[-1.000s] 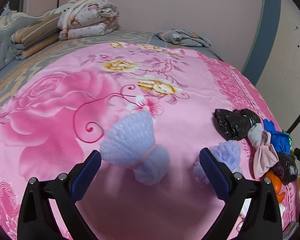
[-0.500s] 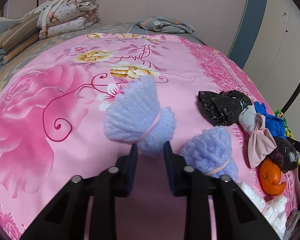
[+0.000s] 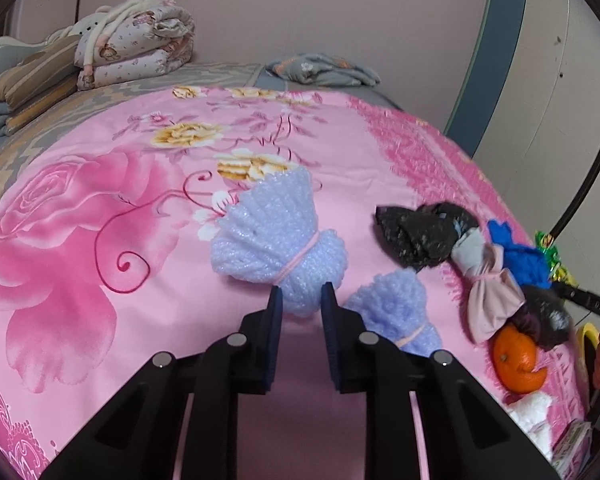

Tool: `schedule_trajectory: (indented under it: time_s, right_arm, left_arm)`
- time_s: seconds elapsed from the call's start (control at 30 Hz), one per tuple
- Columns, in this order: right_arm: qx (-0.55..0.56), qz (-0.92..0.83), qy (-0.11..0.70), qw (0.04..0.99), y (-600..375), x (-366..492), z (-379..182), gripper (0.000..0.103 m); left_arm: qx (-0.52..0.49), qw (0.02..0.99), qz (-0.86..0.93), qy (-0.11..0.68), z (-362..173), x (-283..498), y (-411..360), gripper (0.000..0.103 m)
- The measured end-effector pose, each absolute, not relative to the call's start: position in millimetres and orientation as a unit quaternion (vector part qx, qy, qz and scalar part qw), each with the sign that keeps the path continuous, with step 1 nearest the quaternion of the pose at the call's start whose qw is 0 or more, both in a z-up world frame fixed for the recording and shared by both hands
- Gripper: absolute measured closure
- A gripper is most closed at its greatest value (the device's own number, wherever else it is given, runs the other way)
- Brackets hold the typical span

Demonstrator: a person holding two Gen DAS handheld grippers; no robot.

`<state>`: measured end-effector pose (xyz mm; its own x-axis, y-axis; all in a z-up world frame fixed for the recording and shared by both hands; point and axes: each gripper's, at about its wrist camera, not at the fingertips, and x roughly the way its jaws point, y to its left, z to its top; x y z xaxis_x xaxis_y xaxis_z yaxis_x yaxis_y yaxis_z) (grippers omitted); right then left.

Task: Collect trash
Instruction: 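Lift the green chip bag with the right tool and carry it over the yellow bin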

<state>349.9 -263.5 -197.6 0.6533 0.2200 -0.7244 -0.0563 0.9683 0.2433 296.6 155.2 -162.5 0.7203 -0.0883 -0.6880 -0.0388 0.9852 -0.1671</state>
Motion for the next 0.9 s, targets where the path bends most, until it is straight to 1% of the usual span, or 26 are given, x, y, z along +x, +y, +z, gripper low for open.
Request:
schedule_trajectory:
  time_s: [0.2,0.47,0.7,0.9]
  right_arm:
    - [0.083,0.074,0.379,0.919,-261,339,-178,0.075]
    - [0.081,0.085,0.36,0.926,-259,316,-154,0.075]
    - [0.076,0.095,0.332,0.935,-263,276,-122,0.075]
    - [0.075,0.097,0.293,0.948,-276,234,-86,0.075]
  left_arm:
    - [-0.088,0.933,-0.008,0.349,-144,286,159,0.085]
    - [-0.084,0.944,-0.023,0.318,-112,264,147,0.085]
    - [-0.07,0.955,-0.041,0.287,-78,238,125,0.085]
    - [-0.059,0.965,-0.054,0.25,-39,210,100,0.085]
